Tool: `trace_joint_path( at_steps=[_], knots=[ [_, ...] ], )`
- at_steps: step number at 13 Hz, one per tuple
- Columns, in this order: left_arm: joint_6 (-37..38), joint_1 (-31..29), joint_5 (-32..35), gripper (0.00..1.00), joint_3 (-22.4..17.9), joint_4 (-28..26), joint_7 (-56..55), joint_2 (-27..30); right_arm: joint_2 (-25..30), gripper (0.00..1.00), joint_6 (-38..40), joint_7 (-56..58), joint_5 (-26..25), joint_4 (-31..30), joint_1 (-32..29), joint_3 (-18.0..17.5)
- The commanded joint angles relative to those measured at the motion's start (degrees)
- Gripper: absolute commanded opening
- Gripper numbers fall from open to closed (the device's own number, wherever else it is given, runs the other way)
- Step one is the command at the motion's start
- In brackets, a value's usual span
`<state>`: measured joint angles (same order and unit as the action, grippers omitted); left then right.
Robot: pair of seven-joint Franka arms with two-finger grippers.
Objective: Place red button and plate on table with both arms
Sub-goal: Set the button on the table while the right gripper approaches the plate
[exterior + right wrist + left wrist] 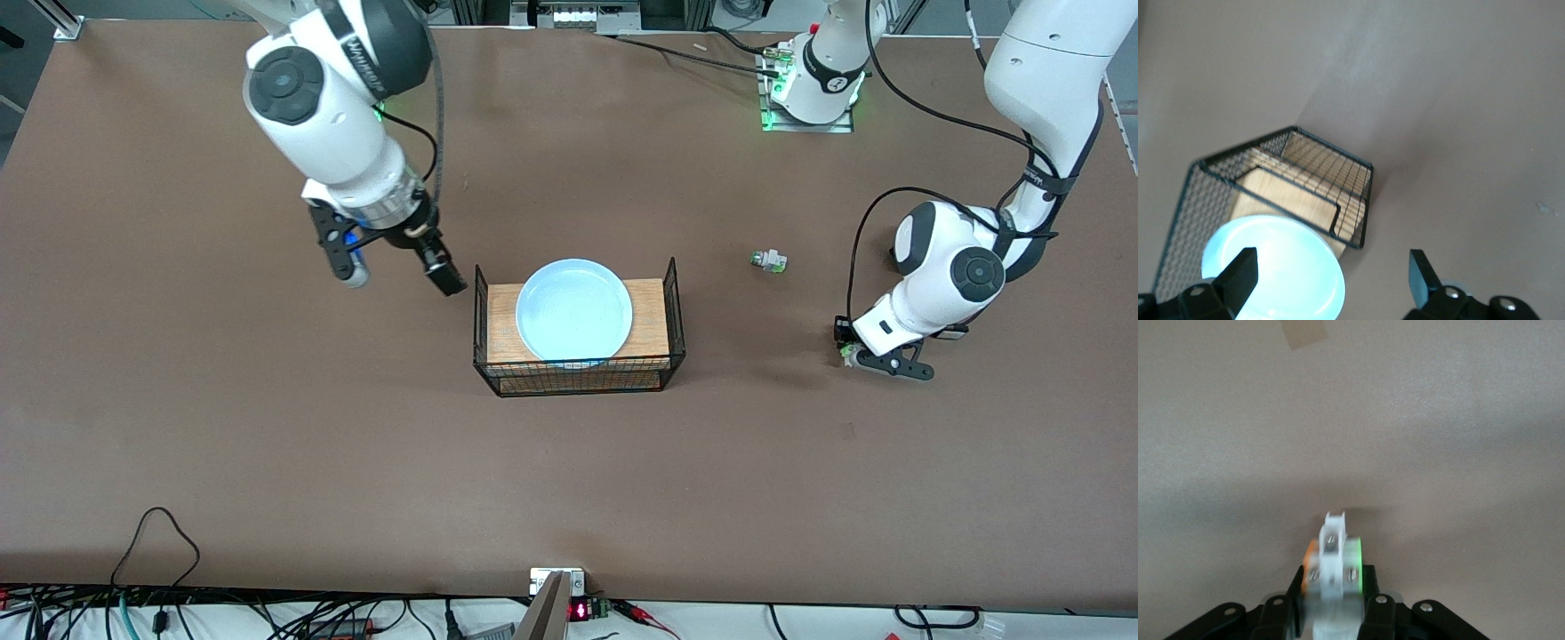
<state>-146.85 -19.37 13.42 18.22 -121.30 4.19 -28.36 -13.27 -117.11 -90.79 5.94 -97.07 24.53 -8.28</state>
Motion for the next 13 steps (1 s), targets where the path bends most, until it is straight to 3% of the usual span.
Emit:
trace_joint_path(
  at_steps=[1,3,7,13],
  knots=[
    [-0.29,-0.67,1.17,0.55,0.58,0.1,0.56,-0.56,-0.7,1.0,-1.88,-4.38,-0.66,0.04,2.62,-0.07],
    [0.15,-0.76,1.17,1.0,0.67,0.36,0.56,-0.3,-1.49,1.0,-3.64,-4.92,-0.93,0.13,4.47,0.02],
    [6.11,-0.59,1.17,1.0,1.2,2.29,-0.05,2.07,-4.04,1.0,-5.49,-5.01,-2.51,0.22,6.76,0.19],
    [35.46,0.91,1.08,1.0,5.94,21.26,-2.51,3.31,-10.45,1.0,-8.83,-4.83,-8.21,1.61,9.66,0.55]
  ],
)
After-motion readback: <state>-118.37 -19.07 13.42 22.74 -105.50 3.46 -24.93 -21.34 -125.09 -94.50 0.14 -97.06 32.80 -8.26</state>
